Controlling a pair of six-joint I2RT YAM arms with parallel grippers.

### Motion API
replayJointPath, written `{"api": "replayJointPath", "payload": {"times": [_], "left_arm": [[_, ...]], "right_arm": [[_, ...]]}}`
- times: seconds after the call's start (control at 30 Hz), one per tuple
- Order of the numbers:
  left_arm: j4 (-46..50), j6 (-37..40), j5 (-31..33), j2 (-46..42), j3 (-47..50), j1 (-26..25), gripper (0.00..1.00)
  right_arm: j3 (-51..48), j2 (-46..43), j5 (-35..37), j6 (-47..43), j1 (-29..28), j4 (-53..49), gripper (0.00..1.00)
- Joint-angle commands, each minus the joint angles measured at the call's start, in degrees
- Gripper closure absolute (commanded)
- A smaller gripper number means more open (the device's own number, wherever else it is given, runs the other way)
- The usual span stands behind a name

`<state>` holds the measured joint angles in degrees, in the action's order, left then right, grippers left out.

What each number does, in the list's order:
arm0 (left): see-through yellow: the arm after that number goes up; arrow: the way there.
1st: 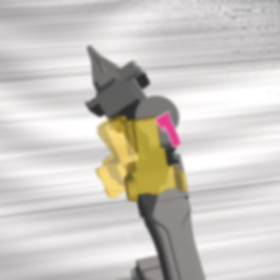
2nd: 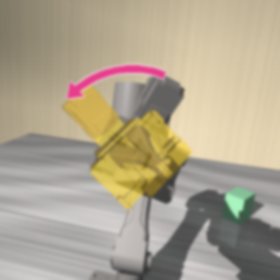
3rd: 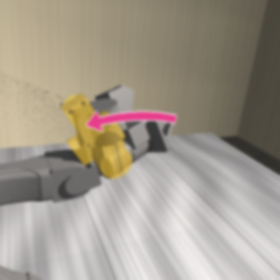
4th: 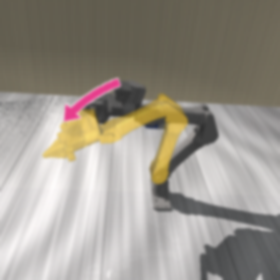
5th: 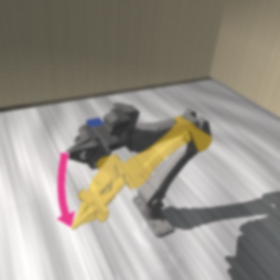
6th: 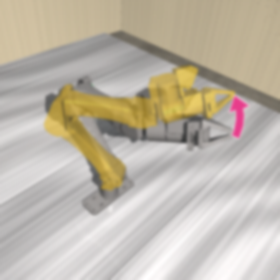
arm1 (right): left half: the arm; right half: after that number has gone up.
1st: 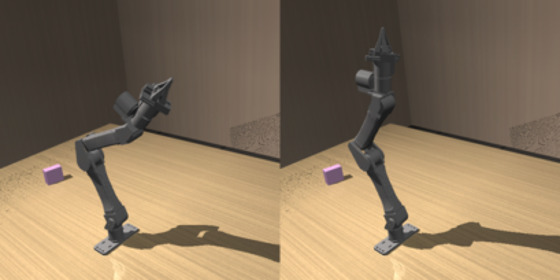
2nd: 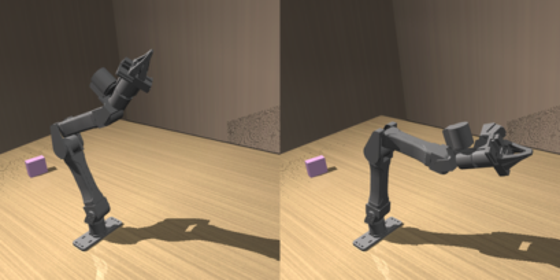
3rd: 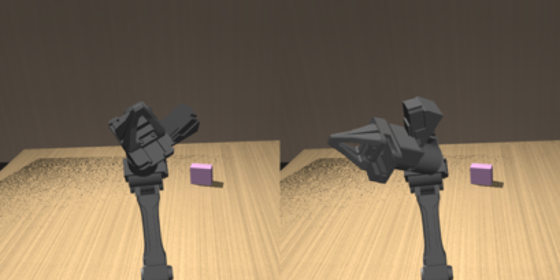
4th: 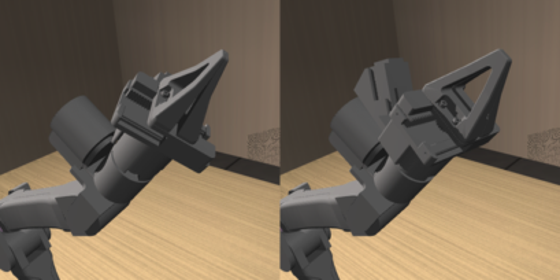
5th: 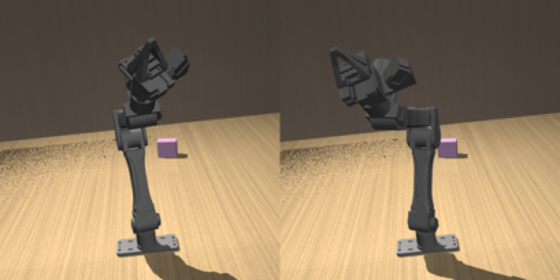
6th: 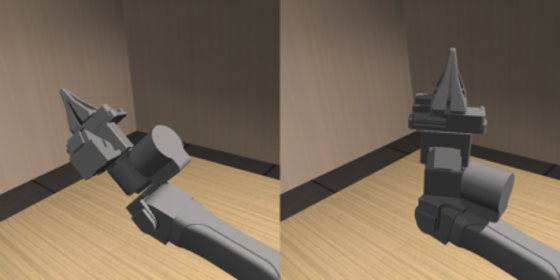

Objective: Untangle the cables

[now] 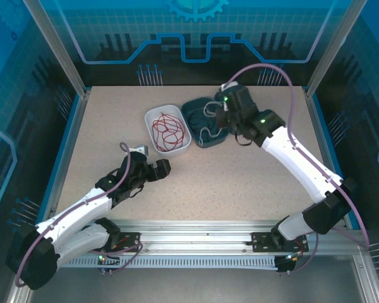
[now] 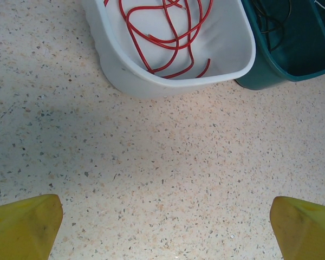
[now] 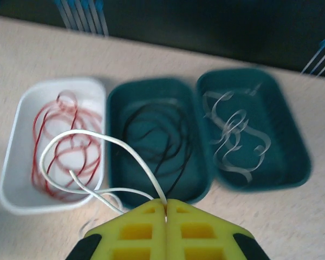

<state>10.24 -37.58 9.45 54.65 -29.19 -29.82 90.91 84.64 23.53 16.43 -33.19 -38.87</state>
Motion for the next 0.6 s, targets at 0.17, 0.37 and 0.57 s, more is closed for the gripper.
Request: {"api": "replayJointPath", "payload": {"times": [0.17, 0.37, 0.57], "left_arm": [[1.42, 0.64, 1.26, -0.99, -1.2, 0.52, 0.01], [2.89, 1.11, 1.88, -2.2, -1.31, 0.55, 0.01], [4.31, 1.7, 2.69, -3.5, -1.35, 0.72, 0.01]], "right_arm": [[10.79, 8.54, 2.18, -7.45, 10.43, 2.28, 1.0], [19.35, 20.51, 1.53, -7.85, 16.07, 1.96, 1.0], [21.11, 28.21, 1.22, -6.65, 18.09, -0.23, 0.56]]}}
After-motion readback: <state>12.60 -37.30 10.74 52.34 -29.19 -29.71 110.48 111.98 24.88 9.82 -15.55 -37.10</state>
